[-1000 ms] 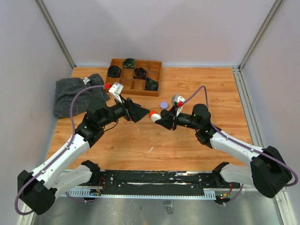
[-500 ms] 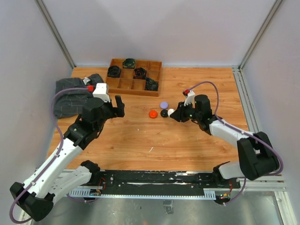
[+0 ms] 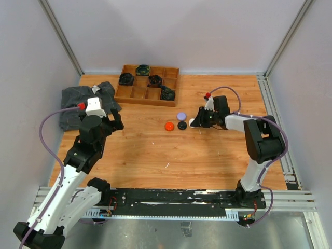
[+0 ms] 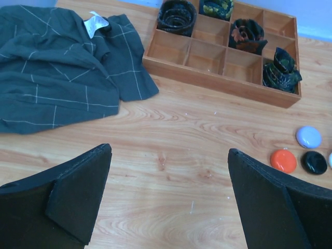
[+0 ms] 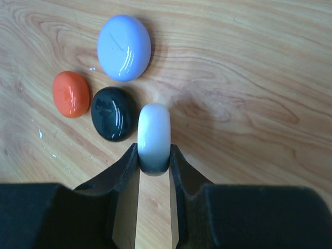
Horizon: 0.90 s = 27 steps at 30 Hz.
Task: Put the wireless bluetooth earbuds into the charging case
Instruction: Place the charging case at the center of the board.
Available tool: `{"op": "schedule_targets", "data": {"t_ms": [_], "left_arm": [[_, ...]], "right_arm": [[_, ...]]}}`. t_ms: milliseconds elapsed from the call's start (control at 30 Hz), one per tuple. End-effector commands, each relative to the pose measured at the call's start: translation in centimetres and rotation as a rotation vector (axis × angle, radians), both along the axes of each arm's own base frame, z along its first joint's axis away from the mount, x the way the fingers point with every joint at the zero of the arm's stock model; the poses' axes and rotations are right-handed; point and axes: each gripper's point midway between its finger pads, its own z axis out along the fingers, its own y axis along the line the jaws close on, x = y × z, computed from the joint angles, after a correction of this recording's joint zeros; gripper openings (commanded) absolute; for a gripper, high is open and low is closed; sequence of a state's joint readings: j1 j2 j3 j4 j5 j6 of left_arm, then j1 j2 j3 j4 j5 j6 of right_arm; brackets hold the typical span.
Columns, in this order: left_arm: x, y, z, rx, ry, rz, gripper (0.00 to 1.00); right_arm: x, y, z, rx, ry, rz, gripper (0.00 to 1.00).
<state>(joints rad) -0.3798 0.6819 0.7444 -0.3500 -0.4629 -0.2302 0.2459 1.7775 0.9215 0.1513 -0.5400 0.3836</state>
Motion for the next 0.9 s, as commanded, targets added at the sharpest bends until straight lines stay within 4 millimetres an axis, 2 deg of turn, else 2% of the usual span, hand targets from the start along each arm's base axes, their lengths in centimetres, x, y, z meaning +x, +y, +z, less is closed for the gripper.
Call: {"op": "schedule_targets", "data": {"t_ms": [0,133,200,267,433,633,733,867], "left_arm": [[0.2,0.9,1.1,-0.023,-0.053,0.041,0.99],[0.1,0.9,1.4,-0.036,-0.068,0.023,0.99],[0.0,0.8,1.6,-0.043,-0.075,0.015,0.99],[-0.2,0.8,1.9,-0.048,-0.088,0.006,0.99],[-0.7,0.8,2.7,-0.058,-0.123,-0.007,0.99],[-2.3,-0.4,4.9,-0.126,-0.203,-0.094,0.99],[-3.8,-0.2,5.8,-0.161,-0.239,-0.104,0.99],[-6.2,0.6,6.3,-0.211,-0.301,-0.095,0.99]], "right_arm": [[0.4,1.4,-0.2,0.088,0.09,0.015,0.08],[0.3,2.7,-0.1,0.157,0.128,0.059,0.15],[0.2,2.7,-0.2,0.157,0.135,0.06,0.2],[-0.1,2.2,-0.5,0.14,0.141,0.048,0.28],[-0.6,-0.4,-1.1,0.018,0.125,-0.028,0.44],[-2.0,-3.3,-1.1,-0.1,0.127,-0.086,0.68],[-3.2,-4.4,-0.2,-0.147,0.105,-0.097,0.74],[-5.2,-4.9,2.6,-0.136,0.046,-0.095,0.91]]}}
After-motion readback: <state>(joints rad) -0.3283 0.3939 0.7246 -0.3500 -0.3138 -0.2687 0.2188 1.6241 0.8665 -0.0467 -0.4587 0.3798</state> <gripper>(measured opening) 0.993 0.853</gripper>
